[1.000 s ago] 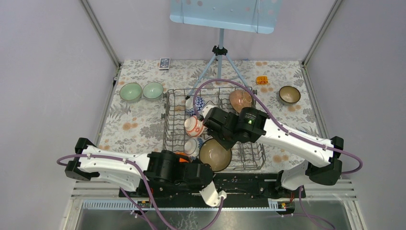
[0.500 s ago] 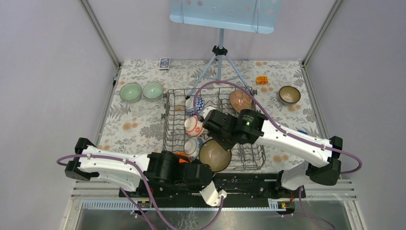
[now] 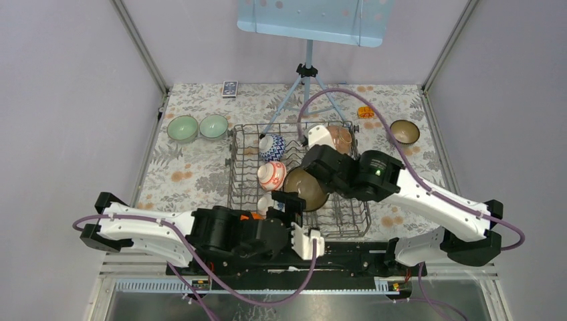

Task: Unload the bowls from the dish rack
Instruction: Place the bowl at the center of the board.

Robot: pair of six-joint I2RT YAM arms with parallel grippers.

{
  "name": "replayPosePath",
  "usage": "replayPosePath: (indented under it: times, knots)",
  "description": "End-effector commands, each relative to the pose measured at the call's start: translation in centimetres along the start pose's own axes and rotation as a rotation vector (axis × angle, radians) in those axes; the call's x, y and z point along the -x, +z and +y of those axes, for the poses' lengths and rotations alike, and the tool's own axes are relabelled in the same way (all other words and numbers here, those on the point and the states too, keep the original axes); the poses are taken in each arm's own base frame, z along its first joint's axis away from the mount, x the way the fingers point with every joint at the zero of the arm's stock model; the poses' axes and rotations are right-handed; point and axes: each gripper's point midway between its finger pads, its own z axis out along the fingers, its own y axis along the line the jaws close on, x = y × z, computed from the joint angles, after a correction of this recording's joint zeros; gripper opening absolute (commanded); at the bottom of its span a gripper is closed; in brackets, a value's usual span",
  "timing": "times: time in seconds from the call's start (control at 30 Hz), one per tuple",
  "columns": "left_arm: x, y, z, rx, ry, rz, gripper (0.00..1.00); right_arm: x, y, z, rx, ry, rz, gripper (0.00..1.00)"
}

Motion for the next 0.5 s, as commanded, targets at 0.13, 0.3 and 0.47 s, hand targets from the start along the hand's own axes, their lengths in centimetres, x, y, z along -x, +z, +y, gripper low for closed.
replayPosePath:
  times: [0.13, 0.3, 0.47]
  knots:
    - [3.6, -1.1, 8.2, 0.324, -0.561, -0.108, 0.99, 6.1, -2.2, -10.3, -0.238, 0.349, -0.301, 0.00]
    - [3.9, -0.1, 11.7, 0.380, -0.929, -0.248, 0.99, 5.0, -1.9, -14.3, -0.331, 0.460, -0.316, 0.00]
    - [-1.3, 1.7, 14.8, 0.507, -1.409, -0.279, 0.99, 2.1, -1.6, -18.6, -0.431, 0.623, -0.313, 0.00]
